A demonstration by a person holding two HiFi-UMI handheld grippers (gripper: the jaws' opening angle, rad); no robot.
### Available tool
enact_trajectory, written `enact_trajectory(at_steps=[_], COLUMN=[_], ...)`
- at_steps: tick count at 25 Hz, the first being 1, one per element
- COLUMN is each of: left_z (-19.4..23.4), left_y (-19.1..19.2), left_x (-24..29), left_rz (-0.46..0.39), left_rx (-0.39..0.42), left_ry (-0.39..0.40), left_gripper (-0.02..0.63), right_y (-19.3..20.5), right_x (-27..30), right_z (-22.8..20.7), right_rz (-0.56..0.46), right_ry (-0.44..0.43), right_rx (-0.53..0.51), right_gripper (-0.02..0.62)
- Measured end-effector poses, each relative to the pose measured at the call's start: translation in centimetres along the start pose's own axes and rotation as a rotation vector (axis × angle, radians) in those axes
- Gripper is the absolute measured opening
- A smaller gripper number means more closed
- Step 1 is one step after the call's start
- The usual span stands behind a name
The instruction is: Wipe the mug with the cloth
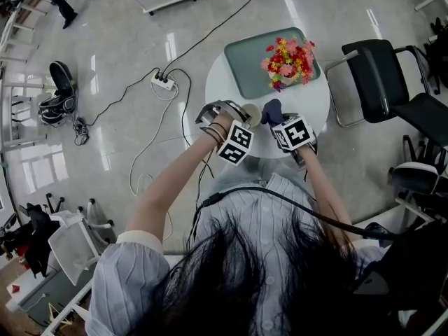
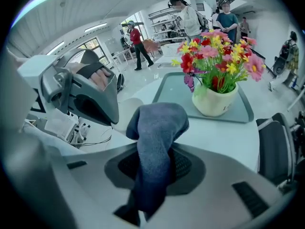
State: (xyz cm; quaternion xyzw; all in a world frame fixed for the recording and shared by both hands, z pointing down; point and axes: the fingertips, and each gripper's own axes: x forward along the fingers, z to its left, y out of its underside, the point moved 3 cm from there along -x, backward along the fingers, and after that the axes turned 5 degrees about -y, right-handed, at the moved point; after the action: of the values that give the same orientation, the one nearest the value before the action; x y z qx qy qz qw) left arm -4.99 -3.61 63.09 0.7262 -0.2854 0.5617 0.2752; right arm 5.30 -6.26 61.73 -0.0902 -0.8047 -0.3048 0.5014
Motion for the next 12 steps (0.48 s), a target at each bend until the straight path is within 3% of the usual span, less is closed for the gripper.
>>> enact_trajectory(at_steps=[6, 12], left_z=[0.0, 0.0], left_y=[0.4, 0.7], left_x=[0.3, 0.1], left_rz=[0.024, 0.012], left_rx=[0.19, 0.185], left_ry=[-0.006, -0.03], left_gripper=[0.043, 0.043], right_y=[0.7, 1.4], right_x=[0.0, 0.7], right_z=[-0.6, -0.9], right_rz=[0.031, 0.036], right_ry=[0.032, 0.045], right_rx=[0.006, 0.055], right_gripper=[0.101, 0.101])
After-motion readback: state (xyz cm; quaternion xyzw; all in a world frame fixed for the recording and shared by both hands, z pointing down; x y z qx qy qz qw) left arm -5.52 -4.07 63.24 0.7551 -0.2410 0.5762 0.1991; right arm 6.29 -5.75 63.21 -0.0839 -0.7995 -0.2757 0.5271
